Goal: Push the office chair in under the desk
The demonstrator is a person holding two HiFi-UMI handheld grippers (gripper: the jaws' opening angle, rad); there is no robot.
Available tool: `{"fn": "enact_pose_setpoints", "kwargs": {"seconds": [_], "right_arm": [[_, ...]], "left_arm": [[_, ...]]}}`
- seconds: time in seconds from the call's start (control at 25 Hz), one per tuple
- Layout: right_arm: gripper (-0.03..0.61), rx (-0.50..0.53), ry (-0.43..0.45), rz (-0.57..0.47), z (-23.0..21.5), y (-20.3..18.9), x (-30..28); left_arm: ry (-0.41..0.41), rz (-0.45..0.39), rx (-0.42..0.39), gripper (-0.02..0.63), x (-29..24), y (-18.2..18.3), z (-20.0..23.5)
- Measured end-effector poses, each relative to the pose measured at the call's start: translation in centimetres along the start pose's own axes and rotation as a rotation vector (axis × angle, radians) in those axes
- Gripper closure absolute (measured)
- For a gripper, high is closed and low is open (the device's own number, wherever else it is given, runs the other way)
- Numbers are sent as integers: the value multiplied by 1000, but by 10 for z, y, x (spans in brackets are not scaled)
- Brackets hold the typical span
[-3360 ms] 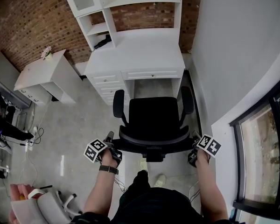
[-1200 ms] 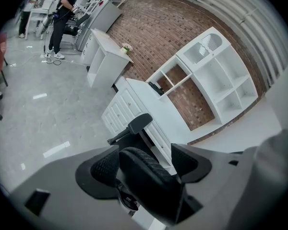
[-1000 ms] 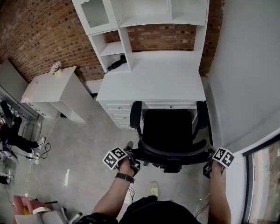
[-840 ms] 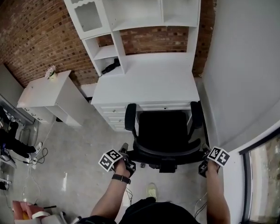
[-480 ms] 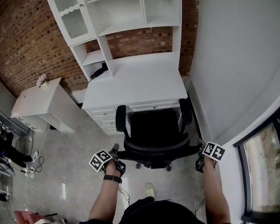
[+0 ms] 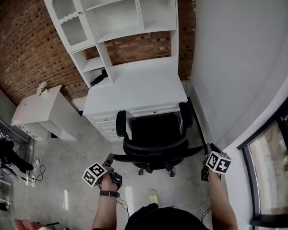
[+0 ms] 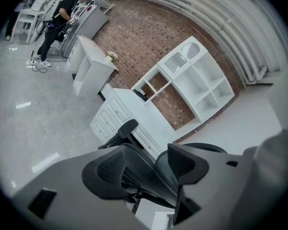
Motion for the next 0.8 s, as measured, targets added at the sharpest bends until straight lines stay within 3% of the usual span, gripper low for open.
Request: {"fn": "enact_pose_setpoints", "kwargs": {"seconds": [0.2, 0.28, 0.36, 0.6, 0.8], "right_arm": [[550, 52, 73, -52, 23, 11, 25], [564, 71, 107, -68, 32, 15, 33], [568, 93, 139, -77, 38, 15, 41], [569, 158, 235, -141, 58, 20, 66], [569, 231, 316, -200, 74, 26, 90]], "left_arm": [[-115, -31, -36, 417, 27, -3, -36], [-155, -47, -62, 534, 35, -6, -47], [-185, -55, -92, 591, 43, -13, -55], [-328, -76, -215, 607, 65, -34, -91], [-411, -94, -422, 607, 87, -52, -128]]}}
Point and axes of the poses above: the fingertips, and each gripper's own axes: x backward along the fingers, z to its left, y out of its top, the point moved 9 cm from there along x, backward along the fingers, and after that the axes turned 3 degrees about x, right-handed, at the moved point
